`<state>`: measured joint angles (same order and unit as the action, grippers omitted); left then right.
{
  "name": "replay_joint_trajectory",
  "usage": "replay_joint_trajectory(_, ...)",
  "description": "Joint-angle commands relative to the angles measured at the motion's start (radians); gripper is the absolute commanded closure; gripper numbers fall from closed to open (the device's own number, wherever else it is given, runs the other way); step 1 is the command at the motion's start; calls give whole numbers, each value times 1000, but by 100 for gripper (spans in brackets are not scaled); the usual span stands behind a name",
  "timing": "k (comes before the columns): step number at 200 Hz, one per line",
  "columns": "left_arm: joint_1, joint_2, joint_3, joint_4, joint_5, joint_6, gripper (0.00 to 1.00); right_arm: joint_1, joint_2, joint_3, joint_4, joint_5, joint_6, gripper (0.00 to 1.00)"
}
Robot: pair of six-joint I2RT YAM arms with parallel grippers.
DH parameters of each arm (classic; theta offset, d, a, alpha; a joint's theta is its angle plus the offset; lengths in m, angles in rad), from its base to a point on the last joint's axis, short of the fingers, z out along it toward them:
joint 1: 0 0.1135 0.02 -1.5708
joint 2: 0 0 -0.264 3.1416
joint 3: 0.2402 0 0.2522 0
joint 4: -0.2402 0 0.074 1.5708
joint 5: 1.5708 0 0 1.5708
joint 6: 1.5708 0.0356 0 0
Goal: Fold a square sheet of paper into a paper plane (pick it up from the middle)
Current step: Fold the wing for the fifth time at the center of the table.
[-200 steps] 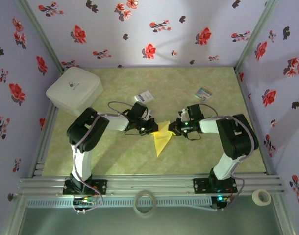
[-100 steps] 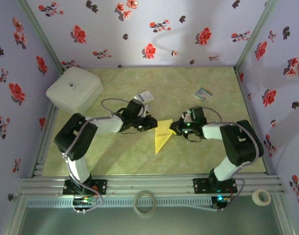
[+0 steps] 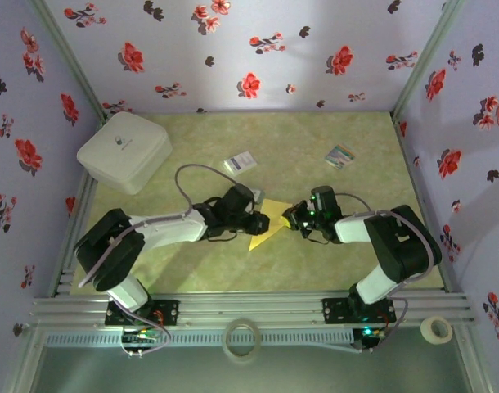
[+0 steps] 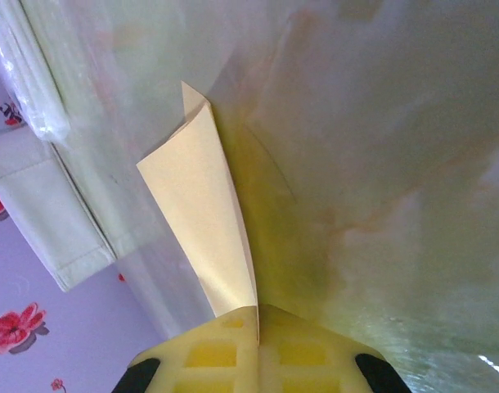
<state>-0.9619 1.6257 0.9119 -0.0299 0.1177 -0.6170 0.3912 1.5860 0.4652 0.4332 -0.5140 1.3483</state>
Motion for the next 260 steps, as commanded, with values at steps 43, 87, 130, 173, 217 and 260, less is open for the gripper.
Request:
replay_joint_trajectory(43, -140, 106, 145, -237, -294, 192, 61, 5, -19, 27, -24, 36, 30, 100)
replay_joint_trajectory(87, -185, 175, 212, -309, -389, 212, 58, 9, -36, 32, -31, 30, 26, 100)
replay_joint_trajectory(130, -205, 235, 268, -369, -436, 226, 58, 17, -75, 50, -86, 45, -10, 100)
replay_joint_trajectory(173, -229, 281, 314, -418, -513, 230, 60, 19, -77, 59, -104, 44, -20, 100)
replay_joint_trajectory(217, -240, 295, 324, -429, -553, 224, 64, 19, -74, 61, -102, 41, -20, 100)
replay_joint_trajectory(260, -242, 294, 322, -435, -570, 231, 68, 19, -76, 61, -104, 39, -22, 100)
